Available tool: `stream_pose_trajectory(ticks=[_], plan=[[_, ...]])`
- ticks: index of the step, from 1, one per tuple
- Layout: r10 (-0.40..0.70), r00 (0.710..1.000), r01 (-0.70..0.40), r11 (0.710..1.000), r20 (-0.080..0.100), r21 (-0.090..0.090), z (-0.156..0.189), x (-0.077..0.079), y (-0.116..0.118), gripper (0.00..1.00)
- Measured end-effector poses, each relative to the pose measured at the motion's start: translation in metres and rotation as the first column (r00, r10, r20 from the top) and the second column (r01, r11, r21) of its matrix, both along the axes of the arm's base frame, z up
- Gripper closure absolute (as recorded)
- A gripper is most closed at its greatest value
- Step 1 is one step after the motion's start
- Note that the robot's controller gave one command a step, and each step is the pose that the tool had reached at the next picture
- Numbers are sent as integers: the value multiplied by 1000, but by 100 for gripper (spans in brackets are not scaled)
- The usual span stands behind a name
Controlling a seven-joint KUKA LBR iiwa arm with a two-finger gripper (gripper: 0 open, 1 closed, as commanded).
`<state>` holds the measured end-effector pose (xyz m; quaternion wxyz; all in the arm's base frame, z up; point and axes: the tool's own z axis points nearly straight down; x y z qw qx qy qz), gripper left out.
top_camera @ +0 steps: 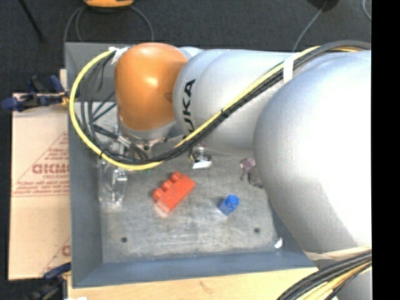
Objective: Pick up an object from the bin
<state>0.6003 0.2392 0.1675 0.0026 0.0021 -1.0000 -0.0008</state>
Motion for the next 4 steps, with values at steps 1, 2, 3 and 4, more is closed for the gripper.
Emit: stream_pose_trajectory(ticks=[1, 2, 3, 4], plan=[[-30, 1000, 30, 1000, 6, -4, -28, 17, -109, 0], [559, 829, -559, 829, 22, -6, -91, -28, -172, 0], [556, 831, -556, 831, 31, -6, -88, -26, -170, 100], [588, 809, -588, 809, 15, -8, 27, -26, -167, 100]])
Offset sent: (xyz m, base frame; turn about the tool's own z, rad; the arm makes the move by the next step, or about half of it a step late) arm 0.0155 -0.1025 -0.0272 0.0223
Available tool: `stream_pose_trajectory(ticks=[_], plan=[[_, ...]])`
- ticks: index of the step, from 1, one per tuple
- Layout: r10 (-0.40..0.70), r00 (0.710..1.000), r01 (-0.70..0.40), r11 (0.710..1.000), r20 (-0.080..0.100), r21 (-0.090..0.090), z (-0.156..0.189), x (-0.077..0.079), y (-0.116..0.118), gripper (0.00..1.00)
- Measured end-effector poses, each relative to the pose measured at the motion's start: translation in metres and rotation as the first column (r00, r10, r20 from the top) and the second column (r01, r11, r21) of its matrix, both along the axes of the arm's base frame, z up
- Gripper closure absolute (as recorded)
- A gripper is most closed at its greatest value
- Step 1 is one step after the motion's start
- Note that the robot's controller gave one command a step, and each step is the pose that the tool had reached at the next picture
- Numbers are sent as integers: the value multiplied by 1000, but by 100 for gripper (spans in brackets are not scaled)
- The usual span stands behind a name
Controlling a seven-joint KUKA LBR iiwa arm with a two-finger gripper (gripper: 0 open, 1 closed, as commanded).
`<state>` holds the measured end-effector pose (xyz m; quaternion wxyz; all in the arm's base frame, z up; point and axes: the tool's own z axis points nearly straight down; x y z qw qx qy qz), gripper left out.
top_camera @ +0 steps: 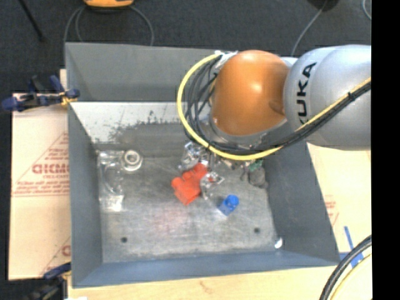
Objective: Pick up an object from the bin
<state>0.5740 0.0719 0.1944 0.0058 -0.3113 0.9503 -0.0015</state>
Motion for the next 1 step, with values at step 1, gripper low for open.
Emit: stream_pose_trajectory(ticks=[1], plan=[[323, 946, -323, 946, -2, -3, 131, -3, 0, 100]])
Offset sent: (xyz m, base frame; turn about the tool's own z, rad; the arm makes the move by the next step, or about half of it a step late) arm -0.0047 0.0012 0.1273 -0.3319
